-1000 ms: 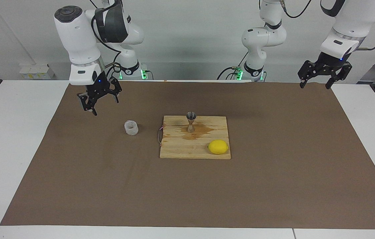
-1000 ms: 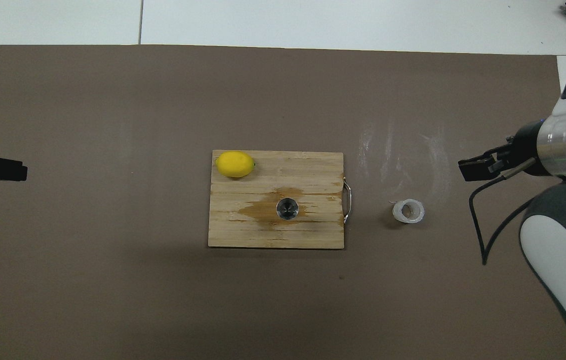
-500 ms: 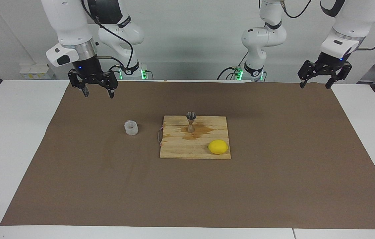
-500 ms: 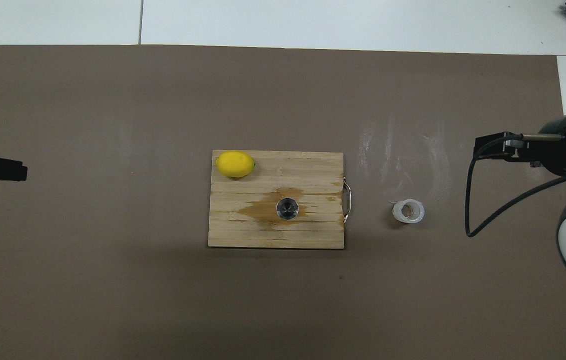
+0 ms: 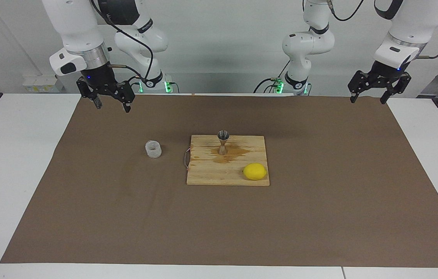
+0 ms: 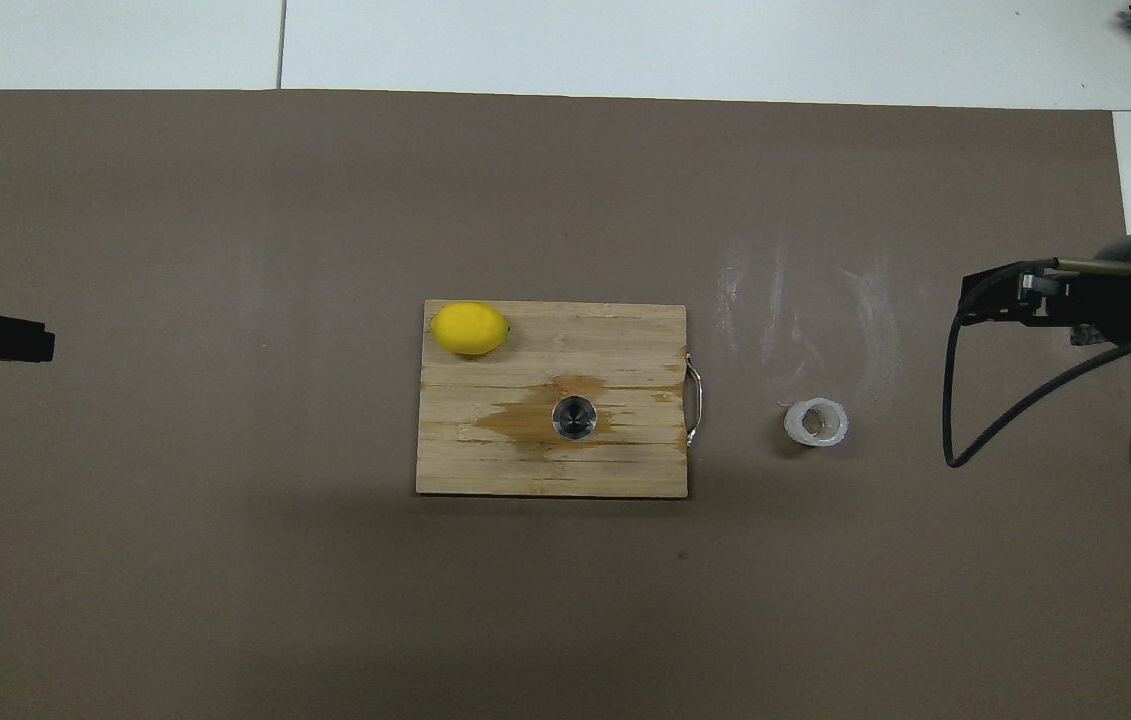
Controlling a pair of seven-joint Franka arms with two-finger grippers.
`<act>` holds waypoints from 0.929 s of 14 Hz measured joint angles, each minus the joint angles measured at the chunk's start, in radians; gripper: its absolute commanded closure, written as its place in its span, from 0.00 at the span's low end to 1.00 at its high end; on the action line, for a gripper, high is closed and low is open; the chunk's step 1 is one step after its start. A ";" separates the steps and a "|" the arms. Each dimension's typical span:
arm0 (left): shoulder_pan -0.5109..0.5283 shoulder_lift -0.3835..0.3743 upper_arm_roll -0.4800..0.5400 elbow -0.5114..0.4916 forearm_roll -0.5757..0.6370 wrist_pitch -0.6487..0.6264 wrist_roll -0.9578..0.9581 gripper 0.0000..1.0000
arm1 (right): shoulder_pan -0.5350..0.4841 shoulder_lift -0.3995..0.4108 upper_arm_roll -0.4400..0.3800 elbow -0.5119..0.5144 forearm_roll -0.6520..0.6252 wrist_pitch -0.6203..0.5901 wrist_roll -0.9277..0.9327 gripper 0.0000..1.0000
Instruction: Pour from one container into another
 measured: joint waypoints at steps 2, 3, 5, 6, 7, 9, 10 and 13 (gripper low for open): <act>0.000 0.000 0.000 0.000 0.000 0.000 0.000 0.00 | -0.001 0.000 0.001 -0.005 0.000 -0.020 -0.005 0.00; 0.000 0.000 0.000 0.000 0.000 0.000 0.000 0.00 | -0.001 -0.001 0.003 -0.011 0.000 -0.023 -0.009 0.00; 0.000 0.000 0.000 0.000 0.000 0.000 0.000 0.00 | 0.000 -0.006 0.005 -0.026 0.000 -0.024 -0.013 0.00; 0.000 0.000 0.000 0.000 0.000 0.000 0.000 0.00 | 0.000 -0.007 0.005 -0.032 0.000 -0.024 -0.014 0.00; 0.000 0.000 0.000 0.000 0.000 0.000 0.000 0.00 | 0.000 -0.008 0.005 -0.036 0.000 -0.024 -0.014 0.00; 0.000 0.000 0.000 0.000 0.000 0.000 0.000 0.00 | 0.000 -0.012 0.005 -0.040 0.000 -0.024 -0.024 0.00; 0.000 0.000 0.000 0.000 0.000 0.000 0.000 0.00 | 0.000 -0.015 0.005 -0.043 0.000 -0.024 -0.037 0.00; 0.000 0.000 0.000 0.000 0.000 0.000 0.000 0.00 | 0.000 -0.020 0.005 -0.051 0.000 -0.024 -0.066 0.00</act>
